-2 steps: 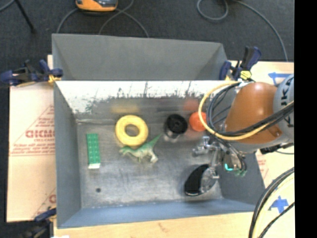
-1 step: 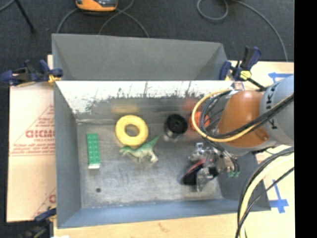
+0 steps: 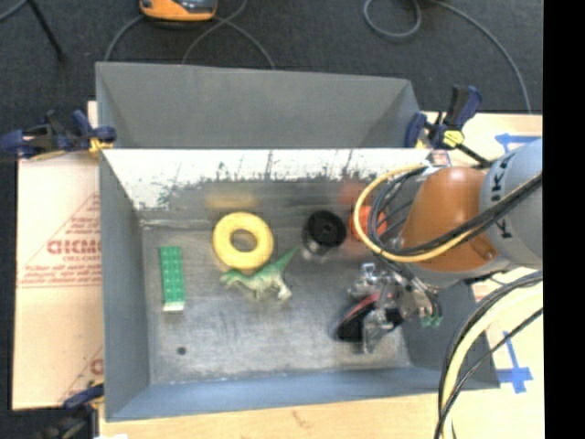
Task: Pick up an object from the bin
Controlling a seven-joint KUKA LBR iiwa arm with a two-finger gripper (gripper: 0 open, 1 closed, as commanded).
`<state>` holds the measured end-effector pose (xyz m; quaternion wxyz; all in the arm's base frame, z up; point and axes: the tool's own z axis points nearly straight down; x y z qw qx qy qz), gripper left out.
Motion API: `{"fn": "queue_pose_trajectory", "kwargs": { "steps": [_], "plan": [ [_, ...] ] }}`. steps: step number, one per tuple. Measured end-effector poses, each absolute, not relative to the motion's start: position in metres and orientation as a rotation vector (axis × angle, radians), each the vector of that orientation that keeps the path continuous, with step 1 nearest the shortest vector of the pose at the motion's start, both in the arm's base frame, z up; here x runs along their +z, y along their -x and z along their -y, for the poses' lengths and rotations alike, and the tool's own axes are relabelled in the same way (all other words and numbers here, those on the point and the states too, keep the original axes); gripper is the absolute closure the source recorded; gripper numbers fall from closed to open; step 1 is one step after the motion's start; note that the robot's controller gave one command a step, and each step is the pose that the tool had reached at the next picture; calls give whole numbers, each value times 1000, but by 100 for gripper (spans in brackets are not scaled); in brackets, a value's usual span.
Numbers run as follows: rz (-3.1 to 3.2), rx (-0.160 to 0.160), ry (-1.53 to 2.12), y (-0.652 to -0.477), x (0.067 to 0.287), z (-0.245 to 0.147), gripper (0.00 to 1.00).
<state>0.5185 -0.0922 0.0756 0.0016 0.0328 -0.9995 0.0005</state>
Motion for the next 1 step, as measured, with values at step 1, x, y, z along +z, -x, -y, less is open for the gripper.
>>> {"fn": "queue_pose_trajectory", "kwargs": {
  "steps": [1],
  "plan": [
    [3143, 2, -79, -508, 205, 77, 100]
  ]
}}
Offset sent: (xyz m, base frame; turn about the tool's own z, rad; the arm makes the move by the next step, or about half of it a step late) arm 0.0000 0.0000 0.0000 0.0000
